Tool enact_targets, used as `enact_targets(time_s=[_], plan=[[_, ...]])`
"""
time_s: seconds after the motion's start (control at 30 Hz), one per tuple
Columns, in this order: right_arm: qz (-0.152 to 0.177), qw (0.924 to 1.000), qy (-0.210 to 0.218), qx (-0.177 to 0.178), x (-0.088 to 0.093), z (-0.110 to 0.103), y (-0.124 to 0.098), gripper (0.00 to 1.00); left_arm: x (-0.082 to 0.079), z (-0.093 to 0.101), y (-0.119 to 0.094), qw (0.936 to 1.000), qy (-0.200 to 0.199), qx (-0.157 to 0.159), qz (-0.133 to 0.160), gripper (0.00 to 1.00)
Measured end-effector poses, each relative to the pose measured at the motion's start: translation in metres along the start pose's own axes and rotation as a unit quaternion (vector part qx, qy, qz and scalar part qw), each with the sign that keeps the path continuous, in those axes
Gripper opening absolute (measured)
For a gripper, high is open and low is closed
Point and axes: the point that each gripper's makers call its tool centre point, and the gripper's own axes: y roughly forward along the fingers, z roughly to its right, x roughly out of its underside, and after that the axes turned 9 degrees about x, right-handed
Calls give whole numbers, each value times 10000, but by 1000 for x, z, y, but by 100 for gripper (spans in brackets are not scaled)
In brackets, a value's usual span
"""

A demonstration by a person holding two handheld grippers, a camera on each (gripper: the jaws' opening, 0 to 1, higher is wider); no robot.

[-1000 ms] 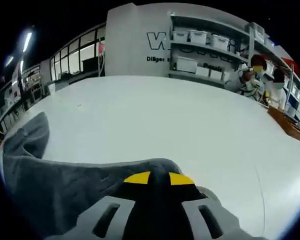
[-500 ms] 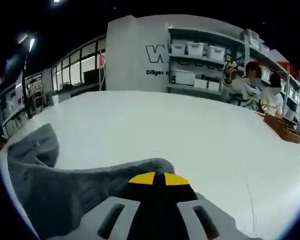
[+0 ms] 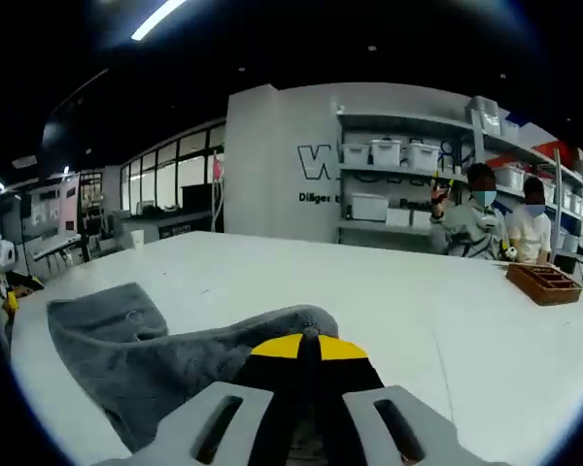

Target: Open the folded towel by lifting each exposed corner and separating the folded layers until the towel lies flat within the target outline without major curled edges

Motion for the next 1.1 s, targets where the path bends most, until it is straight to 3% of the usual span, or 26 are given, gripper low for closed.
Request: enact_targets(time_s=[0.23,0.47,0.77,1.1], plan=[[390,9985,-371,-27,-6,1,-45,0,1,13,-5,9999,56,118,112,96],[575,9967,-574,-29,2,5,-82,0,2,30,-10,9994,168,256,157,96],[561,9970,-541,-11,33,8,-141,0,6,42,-19,9990,247,324,197,96],[268,9986,-435,118,76,13,-184,0,9,48,-19,9985,270,437,211,96]])
